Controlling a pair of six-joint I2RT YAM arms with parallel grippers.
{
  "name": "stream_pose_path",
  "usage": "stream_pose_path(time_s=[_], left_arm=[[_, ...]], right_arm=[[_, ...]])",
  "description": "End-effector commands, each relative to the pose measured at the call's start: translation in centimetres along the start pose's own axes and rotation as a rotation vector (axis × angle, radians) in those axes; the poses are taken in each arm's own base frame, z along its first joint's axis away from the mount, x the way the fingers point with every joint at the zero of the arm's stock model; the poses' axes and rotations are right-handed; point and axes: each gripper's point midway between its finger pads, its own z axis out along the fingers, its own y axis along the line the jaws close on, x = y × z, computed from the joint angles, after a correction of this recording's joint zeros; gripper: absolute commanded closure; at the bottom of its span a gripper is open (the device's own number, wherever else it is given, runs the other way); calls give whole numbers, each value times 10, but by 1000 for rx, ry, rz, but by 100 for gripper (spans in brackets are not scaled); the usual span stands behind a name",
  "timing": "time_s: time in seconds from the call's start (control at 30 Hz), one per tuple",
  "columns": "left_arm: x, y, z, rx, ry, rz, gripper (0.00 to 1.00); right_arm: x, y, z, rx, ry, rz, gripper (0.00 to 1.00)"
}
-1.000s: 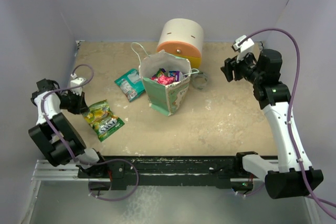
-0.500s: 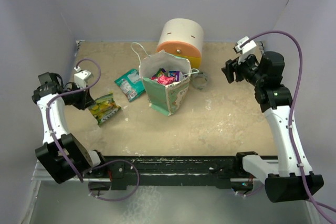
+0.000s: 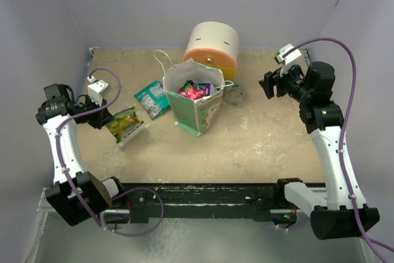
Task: Place the snacks into the paper bag
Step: Pick up the snack from the center of the board, then place the snack in the paper bag.
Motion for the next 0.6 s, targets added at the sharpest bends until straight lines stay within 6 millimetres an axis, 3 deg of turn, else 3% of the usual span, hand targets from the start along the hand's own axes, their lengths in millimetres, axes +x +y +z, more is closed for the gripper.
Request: stream_pose_path(time_s=[0.0,0.33,0.57], left_arm=[[-35,-15,-15,17,-100,67,100],[-65,-33,-34,32,-151,76,100],[-103,-49,-57,36,-216,95,100]], right_arm=[[-16,-1,-6,3,-64,-15,30],[-16,0,-7,1,-67,-15,28],[-15,0,-7,-3,-69,-13,27]])
